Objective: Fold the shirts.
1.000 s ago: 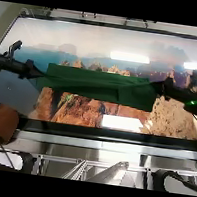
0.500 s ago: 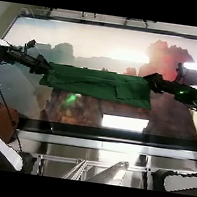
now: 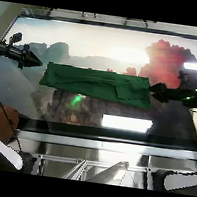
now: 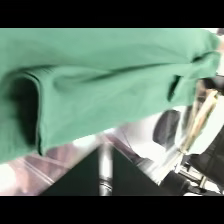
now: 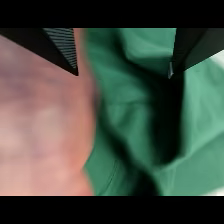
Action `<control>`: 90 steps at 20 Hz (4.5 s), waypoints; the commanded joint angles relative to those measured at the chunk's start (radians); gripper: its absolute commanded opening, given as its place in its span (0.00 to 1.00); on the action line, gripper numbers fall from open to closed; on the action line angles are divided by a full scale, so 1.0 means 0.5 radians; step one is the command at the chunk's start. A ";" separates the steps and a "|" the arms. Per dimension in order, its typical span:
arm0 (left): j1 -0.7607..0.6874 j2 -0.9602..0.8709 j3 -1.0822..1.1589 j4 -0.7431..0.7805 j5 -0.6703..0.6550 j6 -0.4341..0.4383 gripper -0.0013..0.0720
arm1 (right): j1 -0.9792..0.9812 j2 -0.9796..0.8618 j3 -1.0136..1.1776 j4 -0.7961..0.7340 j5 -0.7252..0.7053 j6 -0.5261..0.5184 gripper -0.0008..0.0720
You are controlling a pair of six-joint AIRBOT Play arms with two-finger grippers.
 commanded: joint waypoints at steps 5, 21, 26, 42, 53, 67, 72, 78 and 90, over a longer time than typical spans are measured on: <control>-0.237 0.388 -0.443 -0.059 0.283 0.304 0.02 | 0.259 -0.127 0.070 0.262 -0.002 -0.024 0.04; -1.912 -0.301 0.076 0.605 1.306 -0.228 0.02 | 0.105 0.516 0.410 0.262 0.967 0.218 0.03; -1.788 -0.129 0.237 0.125 0.904 -0.002 0.02 | 0.251 0.546 0.410 0.262 0.697 0.336 0.03; -0.670 0.998 -0.534 -0.422 0.545 0.420 0.02 | 1.839 -1.069 2.210 0.158 -0.203 0.267 0.56; -0.655 1.000 -0.866 -0.444 0.445 0.560 0.02 | 1.080 -0.316 1.677 -0.407 0.778 0.824 0.22; -0.641 0.999 -0.866 -0.665 0.433 0.684 0.02 | 1.100 -0.745 1.083 0.020 0.150 1.215 0.89; -0.641 0.999 -0.866 -0.665 0.418 0.698 0.02 | 1.178 -0.788 1.086 0.684 0.101 0.760 0.03; -0.641 0.999 -0.866 -0.665 0.348 0.697 0.02 | 0.971 -0.275 1.102 0.475 0.539 0.855 0.03; -0.645 0.999 -0.866 -0.689 0.326 0.697 0.02 | -0.214 0.666 1.414 -1.784 0.912 1.779 0.03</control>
